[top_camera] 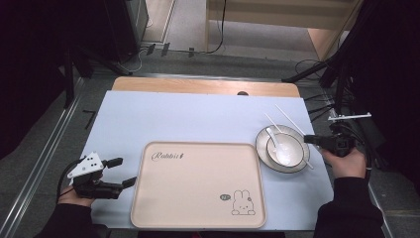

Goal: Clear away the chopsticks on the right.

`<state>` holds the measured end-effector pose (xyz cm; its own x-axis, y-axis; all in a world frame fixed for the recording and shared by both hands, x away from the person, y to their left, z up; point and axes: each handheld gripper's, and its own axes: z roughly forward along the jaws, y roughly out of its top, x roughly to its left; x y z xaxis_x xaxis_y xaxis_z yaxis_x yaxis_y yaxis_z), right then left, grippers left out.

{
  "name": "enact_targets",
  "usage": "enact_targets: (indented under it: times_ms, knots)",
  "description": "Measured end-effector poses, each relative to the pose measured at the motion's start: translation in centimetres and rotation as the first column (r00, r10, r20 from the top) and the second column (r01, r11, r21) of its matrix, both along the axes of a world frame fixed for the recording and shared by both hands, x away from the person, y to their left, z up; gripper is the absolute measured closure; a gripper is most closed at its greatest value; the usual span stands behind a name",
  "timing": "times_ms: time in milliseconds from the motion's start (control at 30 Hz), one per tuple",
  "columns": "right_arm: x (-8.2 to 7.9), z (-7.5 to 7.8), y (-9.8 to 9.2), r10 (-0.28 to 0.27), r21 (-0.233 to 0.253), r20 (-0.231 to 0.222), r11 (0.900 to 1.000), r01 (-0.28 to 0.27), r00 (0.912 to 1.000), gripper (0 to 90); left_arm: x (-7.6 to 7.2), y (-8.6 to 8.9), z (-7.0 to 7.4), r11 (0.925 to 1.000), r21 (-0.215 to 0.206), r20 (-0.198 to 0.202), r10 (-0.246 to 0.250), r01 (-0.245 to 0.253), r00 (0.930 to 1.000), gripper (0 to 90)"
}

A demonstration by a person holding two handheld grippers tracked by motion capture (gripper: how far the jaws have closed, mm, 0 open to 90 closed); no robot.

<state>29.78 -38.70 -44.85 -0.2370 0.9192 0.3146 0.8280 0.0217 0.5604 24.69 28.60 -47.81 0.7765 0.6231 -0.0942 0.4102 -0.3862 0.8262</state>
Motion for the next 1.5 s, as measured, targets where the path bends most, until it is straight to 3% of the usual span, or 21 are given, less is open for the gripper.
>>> enact_targets:
  times_ms: [100,200,433,667,767,1000,1133,1400,1500]
  knots:
    - [-1.2,1.0,1.2,-0.01,0.052,0.013,0.999,0.009,0.9999,84.8,0.0,0.0,0.0,1.0,0.005,0.001,-0.004,0.004,1.0,16.3]
    - [-1.9,1.2,2.0,-0.003,0.063,0.016,0.998,0.002,0.9999,84.8,0.1,-0.1,0.0,1.0,0.002,0.004,-0.006,0.006,1.0,16.4]
    - [-4.3,2.1,5.9,0.046,0.021,0.045,0.999,-0.047,0.9979,84.8,0.4,-0.2,0.0,0.9999,0.004,0.004,-0.01,0.01,0.9999,16.4]
    - [-5.9,1.9,8.8,0.094,-0.011,0.08,0.996,-0.093,0.9924,84.8,0.8,-0.6,0.0,0.9996,-0.003,0.004,-0.027,0.027,0.9996,16.4]
    - [-6.6,1.6,9.9,0.106,-0.003,0.072,0.994,-0.106,0.9917,84.8,1.0,-0.6,0.0,0.9995,-0.002,0.005,-0.031,0.031,0.9995,16.4]
    - [-8.2,0.2,11.9,0.138,0.008,0.035,0.99,-0.138,0.9898,84.8,1.2,-0.8,0.1,0.9994,-0.018,0.011,-0.029,0.029,0.9995,16.4]
    - [-8.8,-0.6,13.0,0.15,-0.01,0.008,0.989,-0.15,0.9887,84.8,1.3,-0.9,0.1,0.9993,-0.012,0.009,-0.035,0.035,0.9993,16.4]
    - [-8.6,-3.3,14.3,0.153,-0.022,-0.107,0.987,-0.156,0.9824,84.7,1.2,-0.9,0.1,0.9993,-0.011,0.008,-0.035,0.035,0.9994,16.3]
    - [-8.6,-4.3,15.0,0.141,-0.019,-0.124,0.989,-0.145,0.9822,84.6,1.2,-0.9,0.1,0.9993,-0.011,0.009,-0.035,0.035,0.9993,16.4]
